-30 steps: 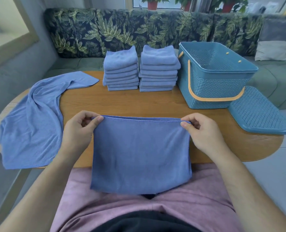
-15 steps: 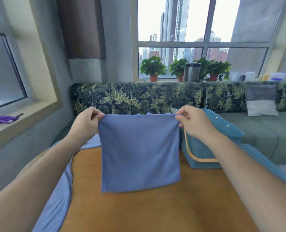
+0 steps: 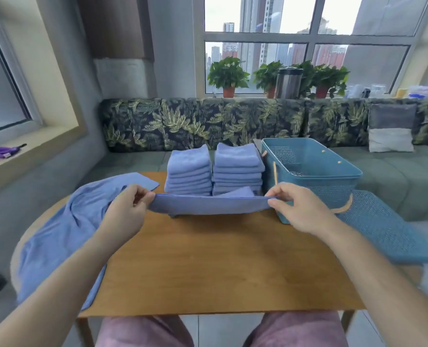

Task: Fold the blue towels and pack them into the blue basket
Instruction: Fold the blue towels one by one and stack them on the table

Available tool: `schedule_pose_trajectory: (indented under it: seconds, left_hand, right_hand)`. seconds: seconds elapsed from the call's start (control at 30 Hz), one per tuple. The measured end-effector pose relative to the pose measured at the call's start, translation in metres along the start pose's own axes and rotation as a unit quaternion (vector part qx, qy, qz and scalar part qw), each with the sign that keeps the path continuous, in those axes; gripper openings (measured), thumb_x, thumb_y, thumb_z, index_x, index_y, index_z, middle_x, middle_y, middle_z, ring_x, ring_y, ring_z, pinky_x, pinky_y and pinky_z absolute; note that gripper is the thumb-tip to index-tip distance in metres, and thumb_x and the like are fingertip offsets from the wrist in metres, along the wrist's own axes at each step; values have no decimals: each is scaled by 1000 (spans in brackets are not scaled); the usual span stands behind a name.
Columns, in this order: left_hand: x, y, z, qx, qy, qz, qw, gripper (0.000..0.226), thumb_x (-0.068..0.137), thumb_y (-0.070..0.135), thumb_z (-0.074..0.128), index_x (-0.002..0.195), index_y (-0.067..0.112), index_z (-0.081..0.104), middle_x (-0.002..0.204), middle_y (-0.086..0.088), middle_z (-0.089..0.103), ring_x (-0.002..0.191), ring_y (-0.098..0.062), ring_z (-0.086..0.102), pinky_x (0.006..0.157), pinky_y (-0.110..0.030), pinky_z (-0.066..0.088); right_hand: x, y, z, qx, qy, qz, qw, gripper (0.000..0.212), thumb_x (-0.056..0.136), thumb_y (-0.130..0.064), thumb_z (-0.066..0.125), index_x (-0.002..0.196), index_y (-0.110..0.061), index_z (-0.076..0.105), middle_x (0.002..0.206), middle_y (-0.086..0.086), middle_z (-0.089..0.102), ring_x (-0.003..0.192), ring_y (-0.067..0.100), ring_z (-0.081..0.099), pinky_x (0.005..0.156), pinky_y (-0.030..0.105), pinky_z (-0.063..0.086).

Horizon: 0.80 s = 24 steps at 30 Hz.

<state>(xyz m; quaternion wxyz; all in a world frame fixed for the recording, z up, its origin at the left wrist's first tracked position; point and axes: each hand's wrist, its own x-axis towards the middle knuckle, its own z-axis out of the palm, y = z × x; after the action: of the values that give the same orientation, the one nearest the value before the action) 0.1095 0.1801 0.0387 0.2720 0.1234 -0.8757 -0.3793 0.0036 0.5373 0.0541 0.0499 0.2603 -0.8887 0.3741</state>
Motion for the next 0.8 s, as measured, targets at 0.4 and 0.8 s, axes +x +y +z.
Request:
schedule_pose_trajectory:
  seconds: [0.4, 0.8]
  left_hand:
    - [-58, -56, 42, 15, -52, -61, 997, 10, 97, 24, 63, 89, 17, 65, 84, 4, 67, 81, -6, 60, 63, -9, 40]
    - [28, -87, 112, 157, -107, -110, 976, 23, 95, 37, 62, 104, 15, 63, 103, -4, 60, 101, -27, 57, 76, -33, 44]
  right_hand:
    - [-37, 68, 66, 71, -62, 122, 988, 15, 91, -11, 70, 88, -25, 72, 83, -10, 74, 84, 14, 70, 83, 29, 53]
    - [33, 92, 118, -135, -2, 152, 979, 16, 96, -19, 59, 110, -18, 67, 110, 4, 62, 104, 25, 60, 88, 37, 49]
